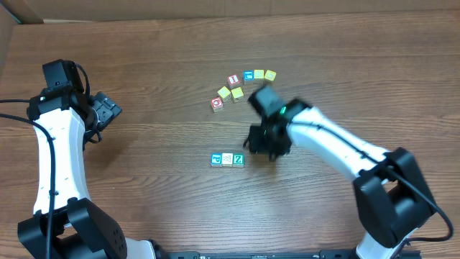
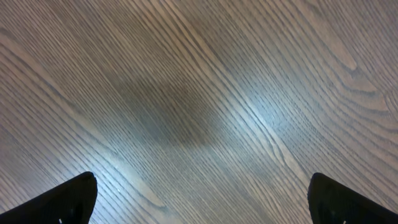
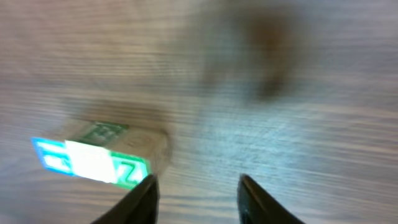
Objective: Flip 4 blocks
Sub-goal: 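Move the right gripper up to the red Q block cluster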
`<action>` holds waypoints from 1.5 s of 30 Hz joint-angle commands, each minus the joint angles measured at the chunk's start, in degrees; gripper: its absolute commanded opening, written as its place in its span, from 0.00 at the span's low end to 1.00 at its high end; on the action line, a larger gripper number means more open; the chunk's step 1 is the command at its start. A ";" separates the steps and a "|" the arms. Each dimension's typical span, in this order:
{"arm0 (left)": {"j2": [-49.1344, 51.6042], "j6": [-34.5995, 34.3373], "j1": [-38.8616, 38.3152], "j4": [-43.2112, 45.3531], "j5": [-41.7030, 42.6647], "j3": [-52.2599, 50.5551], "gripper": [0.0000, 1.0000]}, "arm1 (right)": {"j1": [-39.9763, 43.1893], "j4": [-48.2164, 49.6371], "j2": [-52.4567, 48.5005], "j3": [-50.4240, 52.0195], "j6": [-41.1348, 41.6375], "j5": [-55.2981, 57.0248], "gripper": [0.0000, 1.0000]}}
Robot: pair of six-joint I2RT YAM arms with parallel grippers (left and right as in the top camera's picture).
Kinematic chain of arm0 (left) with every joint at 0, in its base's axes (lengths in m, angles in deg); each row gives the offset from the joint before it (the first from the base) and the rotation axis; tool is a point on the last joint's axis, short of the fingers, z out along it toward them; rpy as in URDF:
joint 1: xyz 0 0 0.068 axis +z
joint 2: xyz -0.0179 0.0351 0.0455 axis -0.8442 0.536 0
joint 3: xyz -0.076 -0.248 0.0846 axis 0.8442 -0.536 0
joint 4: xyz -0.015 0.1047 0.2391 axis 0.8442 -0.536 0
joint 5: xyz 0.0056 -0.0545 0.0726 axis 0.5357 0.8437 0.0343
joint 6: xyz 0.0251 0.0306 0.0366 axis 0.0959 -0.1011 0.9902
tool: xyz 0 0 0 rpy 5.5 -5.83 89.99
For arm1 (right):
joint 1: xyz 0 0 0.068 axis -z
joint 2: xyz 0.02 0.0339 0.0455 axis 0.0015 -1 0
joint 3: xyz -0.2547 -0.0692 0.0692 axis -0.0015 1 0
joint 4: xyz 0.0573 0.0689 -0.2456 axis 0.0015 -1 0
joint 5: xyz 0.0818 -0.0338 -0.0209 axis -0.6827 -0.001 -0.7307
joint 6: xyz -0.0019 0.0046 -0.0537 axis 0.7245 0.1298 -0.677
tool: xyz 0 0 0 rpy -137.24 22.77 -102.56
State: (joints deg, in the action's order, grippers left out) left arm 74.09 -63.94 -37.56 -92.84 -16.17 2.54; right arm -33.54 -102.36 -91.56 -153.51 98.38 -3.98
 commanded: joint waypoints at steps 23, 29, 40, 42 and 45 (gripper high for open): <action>-0.31 -0.13 0.20 0.07 -0.37 0.59 1.00 | -2.93 -1.92 -18.99 -39.26 -15.91 8.85 0.54; -0.31 -0.15 0.20 0.07 -0.39 0.59 1.00 | -7.10 0.17 -24.26 -39.23 -15.93 16.48 0.55; -0.31 -0.13 0.20 0.07 -0.39 0.59 1.00 | -7.72 5.09 -28.09 -39.21 -17.25 20.94 0.55; -0.31 -0.13 0.20 0.07 -0.37 0.59 1.00 | -7.65 6.58 -28.11 -38.66 -17.25 20.94 0.55; -0.31 -0.13 0.20 0.07 -0.37 0.59 1.00 | -7.65 7.67 -28.28 -37.35 -17.22 20.76 0.54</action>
State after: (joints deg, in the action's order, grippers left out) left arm 74.09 -63.94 -37.56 -92.84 -16.19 2.54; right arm -41.52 -95.52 -119.41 -192.22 81.57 15.60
